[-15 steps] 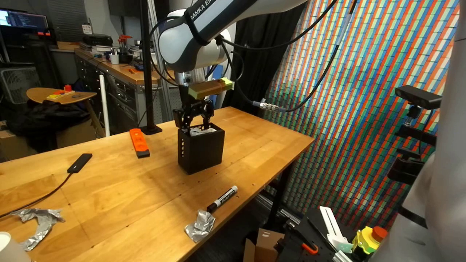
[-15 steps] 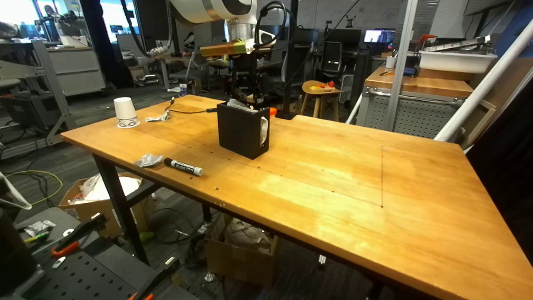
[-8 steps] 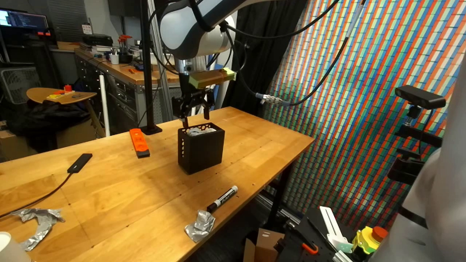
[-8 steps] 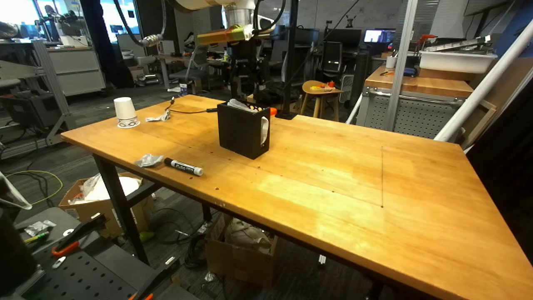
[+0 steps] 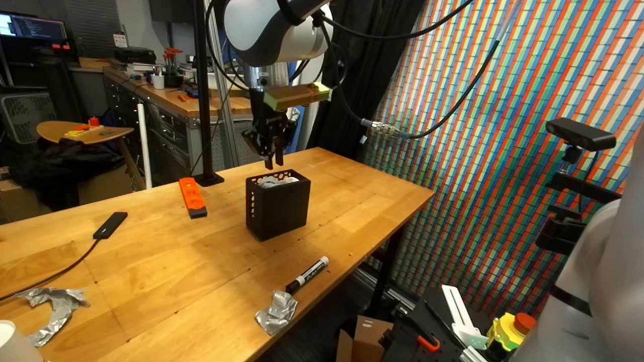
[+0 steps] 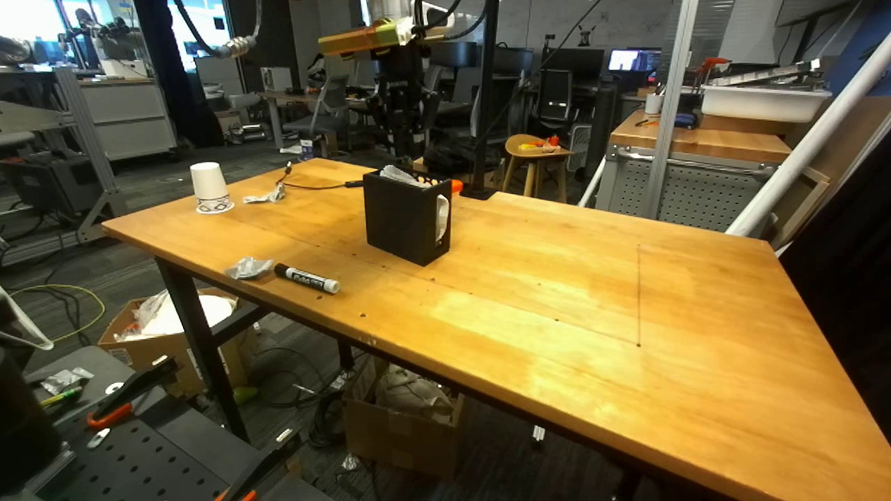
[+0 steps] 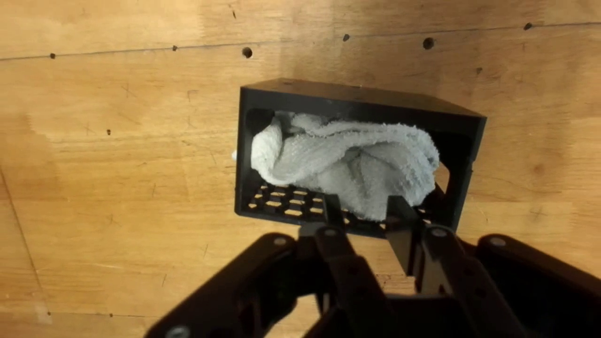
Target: Shove the cloth in the black box
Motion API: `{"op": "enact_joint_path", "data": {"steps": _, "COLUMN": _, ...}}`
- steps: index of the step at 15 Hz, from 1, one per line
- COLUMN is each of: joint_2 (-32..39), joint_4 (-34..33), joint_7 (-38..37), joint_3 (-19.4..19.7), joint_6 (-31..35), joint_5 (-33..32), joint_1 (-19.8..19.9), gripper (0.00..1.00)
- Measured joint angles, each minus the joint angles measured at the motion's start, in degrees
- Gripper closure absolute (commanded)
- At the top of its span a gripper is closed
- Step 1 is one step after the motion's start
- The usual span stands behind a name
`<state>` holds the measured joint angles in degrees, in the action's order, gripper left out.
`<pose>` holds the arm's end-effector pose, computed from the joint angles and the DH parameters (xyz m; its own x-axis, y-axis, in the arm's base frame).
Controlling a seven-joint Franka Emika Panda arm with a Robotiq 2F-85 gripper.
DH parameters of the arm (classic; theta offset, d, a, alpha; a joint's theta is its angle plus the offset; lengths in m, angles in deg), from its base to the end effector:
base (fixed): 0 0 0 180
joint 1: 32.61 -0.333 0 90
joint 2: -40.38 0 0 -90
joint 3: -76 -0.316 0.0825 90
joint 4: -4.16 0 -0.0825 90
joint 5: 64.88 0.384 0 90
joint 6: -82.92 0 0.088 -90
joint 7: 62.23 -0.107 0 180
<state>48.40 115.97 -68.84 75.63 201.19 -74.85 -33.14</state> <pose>0.5855 0.0000 0.4063 0.9997 -0.0163 -0.0159 -0.0137 -0.9883 0.1522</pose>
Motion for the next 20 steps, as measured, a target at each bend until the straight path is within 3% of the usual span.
{"op": "enact_joint_path", "data": {"steps": 10, "joint_2": -2.6, "joint_4": 5.0, "joint_7": -1.7, "joint_3": -1.2, "joint_6": -2.0, "joint_5": 2.7, "joint_1": -1.4, "gripper": 1.00}}
{"op": "enact_joint_path", "data": {"steps": 20, "joint_2": -1.8, "joint_4": 5.0, "joint_7": -1.7, "joint_3": -1.4, "joint_6": 3.8, "joint_5": 2.5, "joint_1": -2.1, "gripper": 1.00}}
